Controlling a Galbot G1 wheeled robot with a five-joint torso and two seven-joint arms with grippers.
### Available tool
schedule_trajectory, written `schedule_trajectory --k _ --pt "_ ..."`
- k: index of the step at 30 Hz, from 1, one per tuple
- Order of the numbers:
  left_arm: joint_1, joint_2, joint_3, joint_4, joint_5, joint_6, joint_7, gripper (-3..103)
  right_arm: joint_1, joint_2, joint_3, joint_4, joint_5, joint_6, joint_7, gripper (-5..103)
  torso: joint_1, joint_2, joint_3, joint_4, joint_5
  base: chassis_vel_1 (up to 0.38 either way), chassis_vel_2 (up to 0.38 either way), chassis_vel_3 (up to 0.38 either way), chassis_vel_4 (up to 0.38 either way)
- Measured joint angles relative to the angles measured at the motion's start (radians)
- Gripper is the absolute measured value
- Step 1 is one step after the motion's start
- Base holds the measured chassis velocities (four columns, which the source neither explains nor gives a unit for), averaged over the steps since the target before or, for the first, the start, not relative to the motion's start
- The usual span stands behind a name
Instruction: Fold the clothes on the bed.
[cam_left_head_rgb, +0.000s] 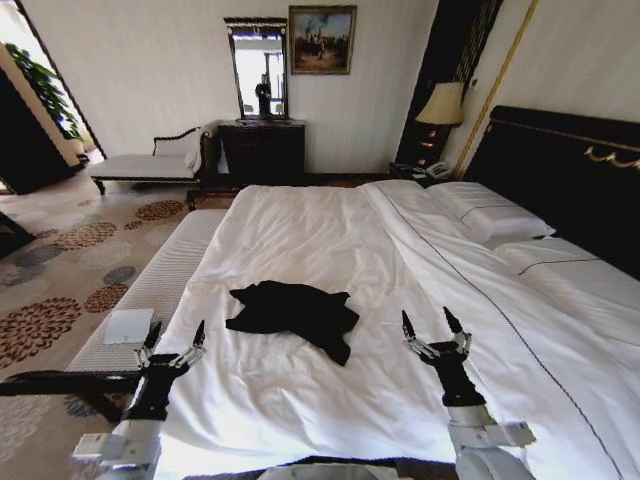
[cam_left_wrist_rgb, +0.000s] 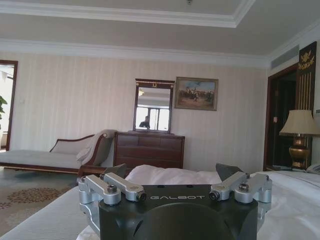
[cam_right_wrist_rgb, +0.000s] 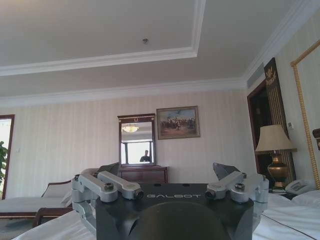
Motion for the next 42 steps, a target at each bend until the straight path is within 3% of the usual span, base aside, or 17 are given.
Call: schedule_trajectory --k 17,27,33,42 --pt "-0.034 0.005 -0.003 0.025 0.007 0.034 -0.007 100 0.042 -0.006 -0.012 -0.062 -0.020 0.039 0.004 100 0.000 0.000 0.000 0.0000 0.0001 0.003 0.011 -0.001 -0.014" --pt "-0.089 0.031 -0.008 0.129 -0.011 0.179 -0.084 100 0.093 -0.027 -0.015 -0.122 -0.007 0.057 0.005 100 0.000 0.000 0.000 0.0000 0.0002 0.000 0.000 0.000 0.000" --pt "-0.120 0.029 0.003 0.272 0.039 0.160 -0.083 100 0.118 -0.029 -0.018 -0.193 -0.016 0.084 0.018 100 0.000 0.000 0.000 0.0002 0.0000 0.000 0.000 0.000 0.000" --pt "-0.189 0.054 0.020 0.326 0.032 0.155 -0.071 100 0.155 -0.017 -0.029 -0.234 -0.028 0.085 0.021 100 0.000 0.000 0.000 -0.0001 0.0002 0.000 0.000 0.000 0.000"
